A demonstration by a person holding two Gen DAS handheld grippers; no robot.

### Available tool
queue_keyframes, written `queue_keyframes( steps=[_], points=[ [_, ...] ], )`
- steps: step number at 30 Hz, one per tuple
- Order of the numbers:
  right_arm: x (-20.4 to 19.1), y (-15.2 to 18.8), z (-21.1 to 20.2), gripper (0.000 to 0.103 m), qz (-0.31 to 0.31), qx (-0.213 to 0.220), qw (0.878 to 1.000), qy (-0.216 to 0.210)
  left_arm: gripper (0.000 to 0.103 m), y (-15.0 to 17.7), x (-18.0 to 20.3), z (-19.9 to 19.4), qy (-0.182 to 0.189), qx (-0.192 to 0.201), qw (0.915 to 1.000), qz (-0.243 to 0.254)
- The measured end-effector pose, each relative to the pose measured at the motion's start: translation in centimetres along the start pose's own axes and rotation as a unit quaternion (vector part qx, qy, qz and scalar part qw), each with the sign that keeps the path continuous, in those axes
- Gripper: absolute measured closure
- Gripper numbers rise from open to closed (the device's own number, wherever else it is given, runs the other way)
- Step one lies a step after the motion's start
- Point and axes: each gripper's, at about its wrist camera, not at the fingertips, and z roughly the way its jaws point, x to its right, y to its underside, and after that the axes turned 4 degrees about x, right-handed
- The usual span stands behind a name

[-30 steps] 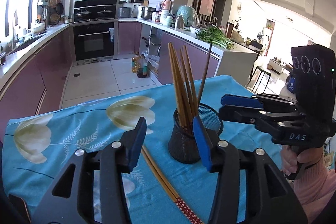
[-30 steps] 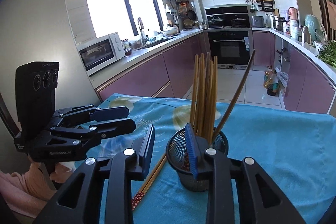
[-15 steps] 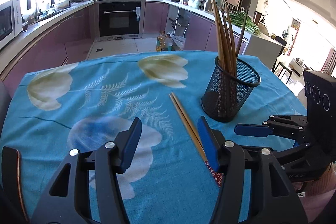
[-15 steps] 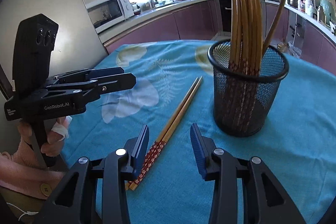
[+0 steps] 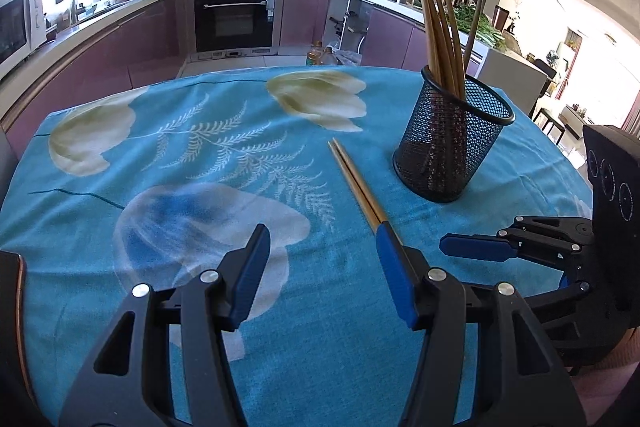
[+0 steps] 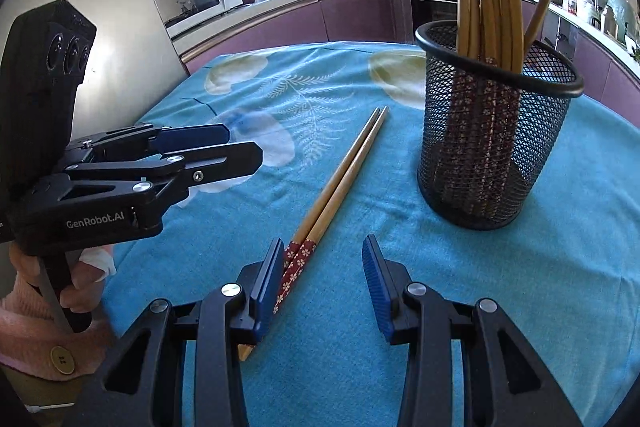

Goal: Organize utensils
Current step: 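Lower the left tool onto the last loose chopstick pair and grasp one while the right tool grasps the other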

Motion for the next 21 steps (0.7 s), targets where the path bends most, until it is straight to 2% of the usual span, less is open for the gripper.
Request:
queue_keyframes(
  steps=[9,21],
  points=[
    [0.1,0.3,-0.2,0.065,-0.011,-0.007,1.000,0.022,0.048,0.3,0.0,0.4,0.004,-0.007,1.0000,0.001],
    [1.7,0.6,-0.7,0.067,0.023,-0.015,0.999,0.017,0.050,0.3,1.5,2.0,0.026,-0.032,0.9988,0.027]
  ],
)
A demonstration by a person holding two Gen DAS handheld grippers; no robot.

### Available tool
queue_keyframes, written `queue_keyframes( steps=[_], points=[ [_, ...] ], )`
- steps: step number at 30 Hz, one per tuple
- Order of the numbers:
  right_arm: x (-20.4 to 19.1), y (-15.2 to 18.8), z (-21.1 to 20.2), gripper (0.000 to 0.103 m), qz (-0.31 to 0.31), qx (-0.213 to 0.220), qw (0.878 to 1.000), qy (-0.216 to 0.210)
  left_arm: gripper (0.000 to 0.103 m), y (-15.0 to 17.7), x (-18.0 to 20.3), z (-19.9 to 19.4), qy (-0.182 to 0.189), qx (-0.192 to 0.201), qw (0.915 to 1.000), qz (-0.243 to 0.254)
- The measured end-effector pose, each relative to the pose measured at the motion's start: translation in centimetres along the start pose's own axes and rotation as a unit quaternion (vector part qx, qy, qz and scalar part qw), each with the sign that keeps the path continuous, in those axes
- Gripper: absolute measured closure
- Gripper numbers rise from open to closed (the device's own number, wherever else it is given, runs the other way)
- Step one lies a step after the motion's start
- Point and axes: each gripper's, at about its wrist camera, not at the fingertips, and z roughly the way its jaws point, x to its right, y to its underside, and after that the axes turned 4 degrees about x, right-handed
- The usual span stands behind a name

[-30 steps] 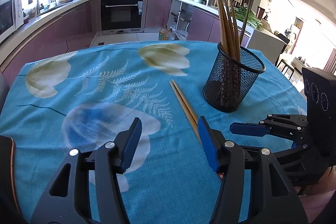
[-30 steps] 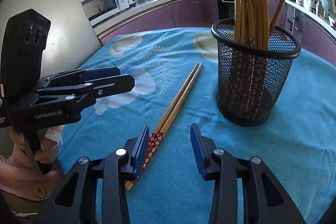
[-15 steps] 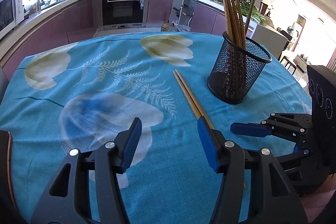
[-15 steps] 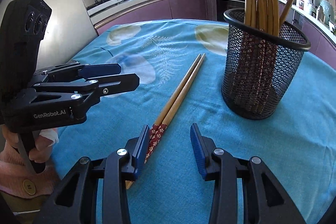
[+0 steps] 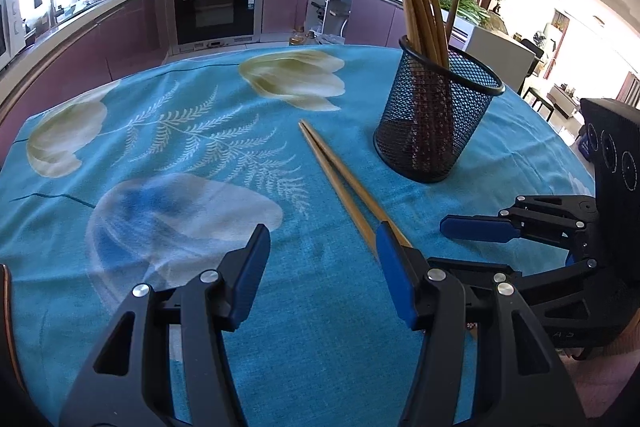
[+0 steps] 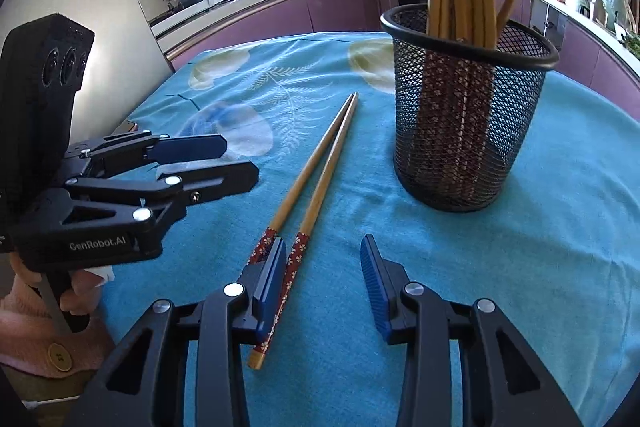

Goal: Organize utensils
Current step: 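Lower the left tool onto the last loose chopstick pair and grasp one while the right tool grasps the other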

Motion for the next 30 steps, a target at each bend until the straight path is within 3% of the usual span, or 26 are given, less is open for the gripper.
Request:
queue_keyframes(
  steps=[14,20,30],
  points=[
    [0.3,-0.2,0.2,0.068,-0.003,-0.006,1.000,0.002,0.060,-0.5,0.9,3.2,0.010,-0.038,0.9991,0.014],
    [0.2,-0.7,0.8,0.068,-0.005,-0.006,1.000,0.007,0.073,-0.6,0.4,3.1,0.009,-0.043,0.9989,0.015],
    [0.0,-2.9,3.1,0.078,-0.006,-0.002,1.000,0.015,0.087,-1.1,-0.7,3.2,0.020,-0.052,0.9984,0.000]
  ],
)
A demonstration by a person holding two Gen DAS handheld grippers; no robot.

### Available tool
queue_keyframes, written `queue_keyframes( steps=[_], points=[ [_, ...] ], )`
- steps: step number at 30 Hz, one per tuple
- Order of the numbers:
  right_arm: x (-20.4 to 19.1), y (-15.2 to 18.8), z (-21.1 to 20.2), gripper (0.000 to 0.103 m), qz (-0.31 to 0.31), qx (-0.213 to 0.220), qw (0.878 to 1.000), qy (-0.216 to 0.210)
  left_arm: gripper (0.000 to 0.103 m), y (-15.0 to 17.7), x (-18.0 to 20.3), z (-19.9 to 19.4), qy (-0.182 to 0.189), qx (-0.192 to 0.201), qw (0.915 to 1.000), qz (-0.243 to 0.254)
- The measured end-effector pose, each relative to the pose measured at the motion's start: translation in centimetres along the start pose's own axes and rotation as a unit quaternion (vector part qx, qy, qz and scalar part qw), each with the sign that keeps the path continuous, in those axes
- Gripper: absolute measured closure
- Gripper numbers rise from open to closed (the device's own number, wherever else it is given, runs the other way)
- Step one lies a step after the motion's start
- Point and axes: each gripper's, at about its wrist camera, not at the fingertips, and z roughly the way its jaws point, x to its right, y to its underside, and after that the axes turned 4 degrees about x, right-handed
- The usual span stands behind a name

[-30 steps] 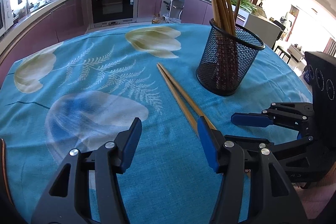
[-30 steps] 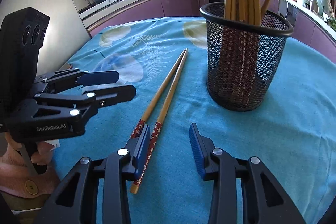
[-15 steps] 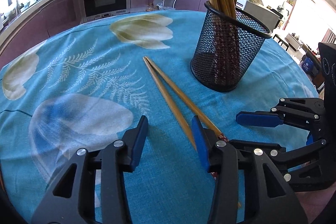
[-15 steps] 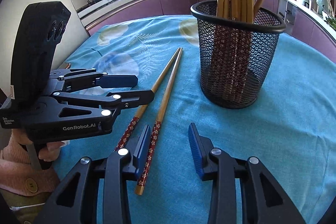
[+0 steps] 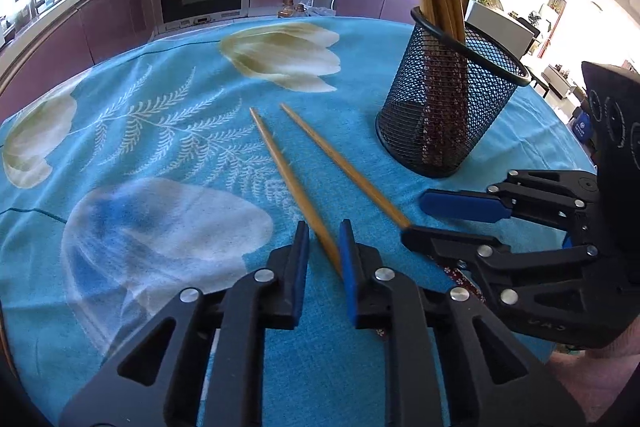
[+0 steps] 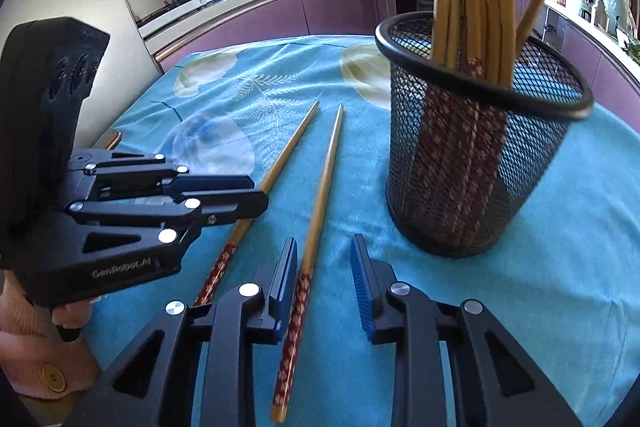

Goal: Organize utensils
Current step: 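Lower the left tool onto the last loose chopstick pair and grasp one while the right tool grasps the other, then lift the chopstick in the left tool upright while the right tool lifts its chopstick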

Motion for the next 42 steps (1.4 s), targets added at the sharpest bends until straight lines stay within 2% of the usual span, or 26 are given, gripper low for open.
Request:
queue_keyframes(
  steps=[5,7,8,18,29,42],
  points=[
    [0.0,-0.6,0.7,0.085,0.003,0.004,1.000,0.007,0.090,0.0,-0.1,0.1,0.001,-0.001,1.0000,-0.005],
    [0.3,-0.5,0.7,0.096,0.014,0.006,1.000,0.006,0.090,0.0,0.1,0.0,0.003,-0.002,1.0000,-0.004],
    [0.5,-0.4,0.7,0.097,0.020,0.007,1.000,0.005,0.090,0.1,0.2,0.0,0.005,-0.004,1.0000,-0.004],
    [1.8,0.6,-0.7,0.097,0.062,0.019,0.998,-0.015,0.087,0.0,0.4,0.0,-0.014,0.001,0.9999,-0.004],
    [1.1,0.3,-1.0,0.097,0.056,0.023,0.997,-0.040,0.087,-0.3,0.7,0.6,-0.025,0.000,0.9997,0.001],
    [1.2,0.5,-0.7,0.097,0.057,0.013,0.997,-0.047,0.095,0.3,0.8,0.1,-0.021,0.002,0.9997,-0.015]
  ],
)
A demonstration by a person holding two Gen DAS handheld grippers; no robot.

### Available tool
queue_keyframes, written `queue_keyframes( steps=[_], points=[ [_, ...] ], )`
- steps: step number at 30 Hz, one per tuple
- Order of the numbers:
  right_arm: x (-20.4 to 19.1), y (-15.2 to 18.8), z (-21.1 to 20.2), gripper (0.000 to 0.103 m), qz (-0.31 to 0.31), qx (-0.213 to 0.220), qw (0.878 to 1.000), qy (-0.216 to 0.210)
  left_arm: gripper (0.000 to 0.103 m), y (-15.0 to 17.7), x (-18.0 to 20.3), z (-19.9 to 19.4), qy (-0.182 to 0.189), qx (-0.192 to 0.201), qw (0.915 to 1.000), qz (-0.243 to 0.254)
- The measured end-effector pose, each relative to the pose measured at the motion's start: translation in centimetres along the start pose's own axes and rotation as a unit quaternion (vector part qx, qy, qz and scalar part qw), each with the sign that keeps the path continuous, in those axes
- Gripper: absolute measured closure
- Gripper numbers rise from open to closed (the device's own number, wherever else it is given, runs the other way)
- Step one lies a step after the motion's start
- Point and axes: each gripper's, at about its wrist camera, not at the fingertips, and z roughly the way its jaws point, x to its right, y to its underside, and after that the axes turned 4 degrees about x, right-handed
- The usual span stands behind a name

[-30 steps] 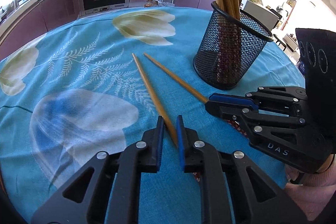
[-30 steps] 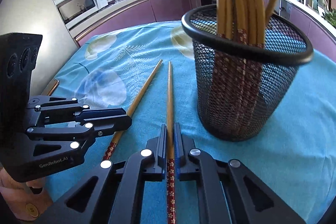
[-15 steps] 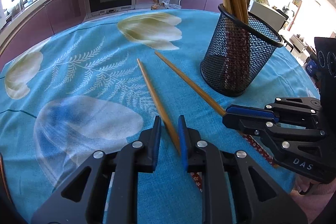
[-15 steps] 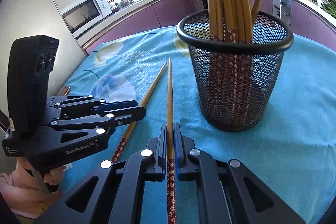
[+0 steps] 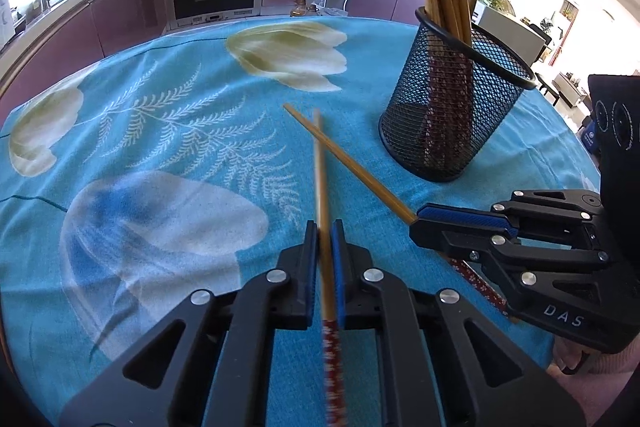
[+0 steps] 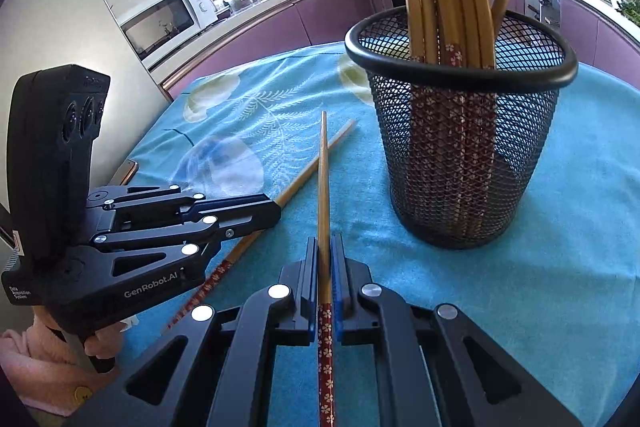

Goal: Organize utensils
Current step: 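Lift the chopstick in the left tool upright while the right tool lifts its chopstick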

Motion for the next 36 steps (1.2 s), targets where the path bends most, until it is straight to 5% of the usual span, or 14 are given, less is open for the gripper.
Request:
queue_keyframes(
  steps=[11,20,36],
  points=[
    [-0.3,-0.1,0.6,0.091,-0.021,-0.010,0.999,0.031,0.087,-0.4,0.7,0.3,-0.015,0.000,0.9997,0.021],
    [-0.5,-0.6,1.1,0.092,-0.028,-0.009,0.999,0.038,0.093,-0.9,0.9,1.0,-0.029,0.002,0.9992,0.028],
    [-0.5,-0.7,-1.6,0.097,-0.011,0.024,1.000,0.000,0.095,-0.8,0.7,-1.1,-0.012,0.025,0.9995,0.012]
  ],
)
